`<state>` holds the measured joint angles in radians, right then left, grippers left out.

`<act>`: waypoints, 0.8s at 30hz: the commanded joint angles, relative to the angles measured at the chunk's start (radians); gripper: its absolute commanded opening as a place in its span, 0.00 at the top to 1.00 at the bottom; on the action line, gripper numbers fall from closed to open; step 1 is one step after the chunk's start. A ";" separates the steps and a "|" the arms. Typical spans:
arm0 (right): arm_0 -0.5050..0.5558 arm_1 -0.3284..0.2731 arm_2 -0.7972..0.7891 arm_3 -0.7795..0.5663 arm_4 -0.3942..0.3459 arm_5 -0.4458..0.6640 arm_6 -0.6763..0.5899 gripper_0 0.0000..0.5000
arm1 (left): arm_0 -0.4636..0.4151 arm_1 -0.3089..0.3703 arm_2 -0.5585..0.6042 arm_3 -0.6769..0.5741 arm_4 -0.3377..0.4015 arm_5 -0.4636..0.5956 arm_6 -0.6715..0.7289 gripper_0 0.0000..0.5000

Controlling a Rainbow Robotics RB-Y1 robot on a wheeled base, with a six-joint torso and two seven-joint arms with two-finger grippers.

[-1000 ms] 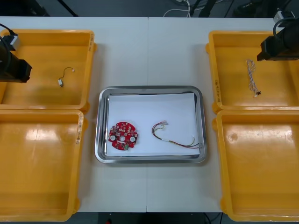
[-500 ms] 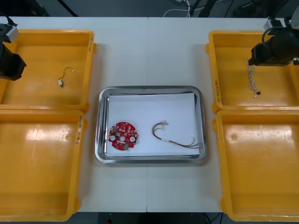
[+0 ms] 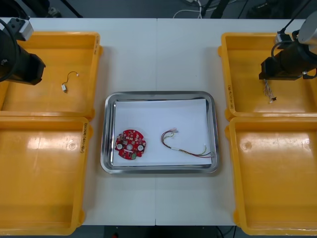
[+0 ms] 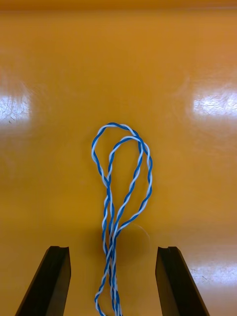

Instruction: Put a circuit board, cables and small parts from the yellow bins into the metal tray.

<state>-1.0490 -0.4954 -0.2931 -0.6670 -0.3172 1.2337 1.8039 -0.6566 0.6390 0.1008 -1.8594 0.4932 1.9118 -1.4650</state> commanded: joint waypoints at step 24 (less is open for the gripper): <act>0.000 0.014 0.043 0.044 -0.028 -0.097 0.012 0.85 | -0.107 -0.199 -0.349 -0.018 0.028 0.008 0.318 1.00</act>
<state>-1.0464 -0.4854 -0.2675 -0.6097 -0.3312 1.1459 1.8041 -0.7171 0.4627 -0.1988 -1.8736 0.5136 1.9123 -1.2823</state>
